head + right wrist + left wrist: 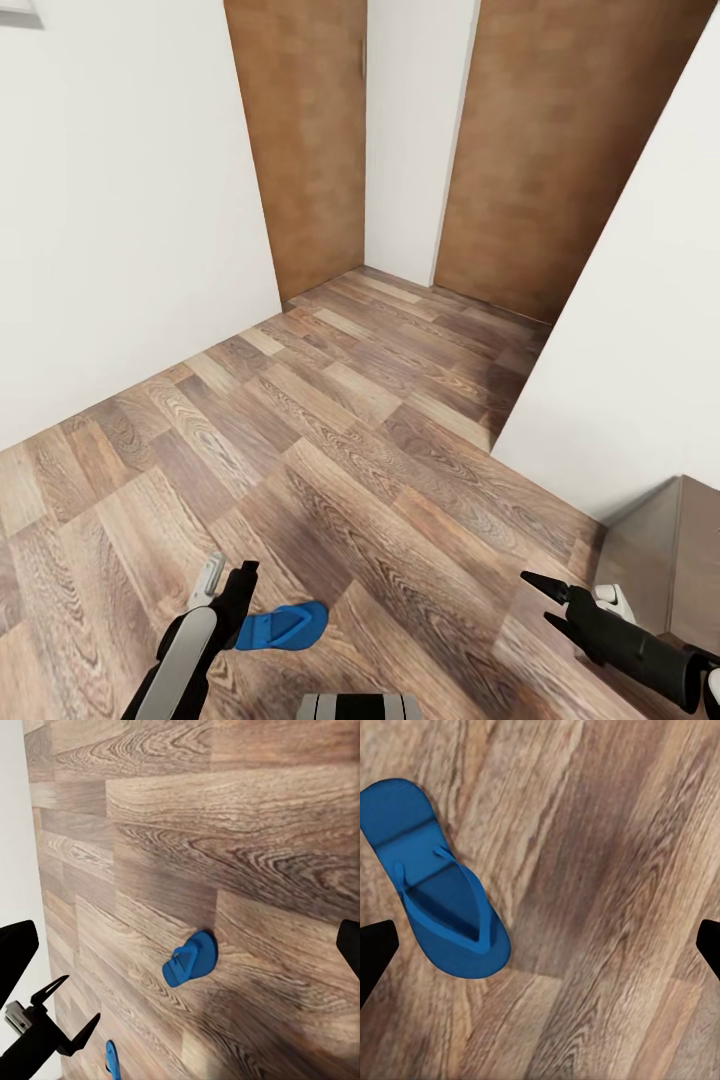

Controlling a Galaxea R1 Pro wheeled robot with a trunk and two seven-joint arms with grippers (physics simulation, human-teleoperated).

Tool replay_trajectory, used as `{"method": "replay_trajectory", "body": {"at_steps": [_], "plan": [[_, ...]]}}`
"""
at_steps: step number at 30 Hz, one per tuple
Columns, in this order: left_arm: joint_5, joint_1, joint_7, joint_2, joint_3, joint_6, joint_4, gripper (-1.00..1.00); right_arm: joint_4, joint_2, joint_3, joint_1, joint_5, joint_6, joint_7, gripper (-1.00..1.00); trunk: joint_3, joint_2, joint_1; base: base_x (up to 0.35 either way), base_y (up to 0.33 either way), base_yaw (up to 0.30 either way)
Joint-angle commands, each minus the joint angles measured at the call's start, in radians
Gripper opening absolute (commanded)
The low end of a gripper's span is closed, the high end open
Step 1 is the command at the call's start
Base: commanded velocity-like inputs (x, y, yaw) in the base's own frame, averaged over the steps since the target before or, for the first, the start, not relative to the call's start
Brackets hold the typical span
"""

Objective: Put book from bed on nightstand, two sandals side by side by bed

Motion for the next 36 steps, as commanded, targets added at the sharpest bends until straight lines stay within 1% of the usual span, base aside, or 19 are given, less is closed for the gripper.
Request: {"method": "replay_trajectory", "body": {"at_steps": [1, 10, 24, 31, 34, 35, 36], "plan": [[0.003, 0.0, 0.004, -0.001, 0.003, 0.006, -0.001, 1.0, 0.0, 0.0, -0.001, 0.0, 0.01, 0.005, 0.01, 1.0, -0.001, 0.0, 0.0, 0.0, -0.017, 0.0], [0.003, 0.0, 0.004, -0.001, 0.003, 0.006, -0.001, 1.0, 0.0, 0.0, -0.002, -0.001, 0.01, 0.005, 0.011, 1.0, -0.001, 0.0, 0.0, 0.0, -0.097, 0.0], [0.003, 0.0, 0.003, -0.001, 0.002, 0.006, -0.001, 1.0, -0.005, -0.001, -0.002, -0.001, 0.01, 0.005, 0.011, 1.0, -0.001, 0.0, 0.0, 0.0, -0.006, 0.0], [0.003, 0.0, 0.003, -0.003, 0.0, 0.006, -0.001, 1.0, -0.023, 0.006, -0.002, -0.001, 0.01, -0.003, 0.011, 1.0, -0.001, 0.0, 0.0, 0.0, 0.0, 0.0], [0.003, 0.0, 0.003, -0.003, -0.001, 0.006, -0.001, 1.0, -0.036, 0.01, 0.003, -0.001, 0.011, -0.025, 0.006, 1.0, -0.001, 0.0, 0.0, 0.0, 0.0, 0.0], [0.003, 0.0, 0.003, -0.004, -0.001, 0.006, -0.001, 1.0, -0.038, 0.016, 0.006, -0.001, 0.012, -0.053, 0.005, 1.0, -0.001, 0.0, 0.0, 0.0, 0.0, 0.0], [0.003, 0.0, 0.003, -0.004, -0.001, 0.006, -0.001, 1.0, -0.039, 0.027, 0.008, -0.001, 0.012, -0.102, 0.004, 1.0, -0.001, 0.0, 0.0, 0.0, 0.0, 0.0]]}}
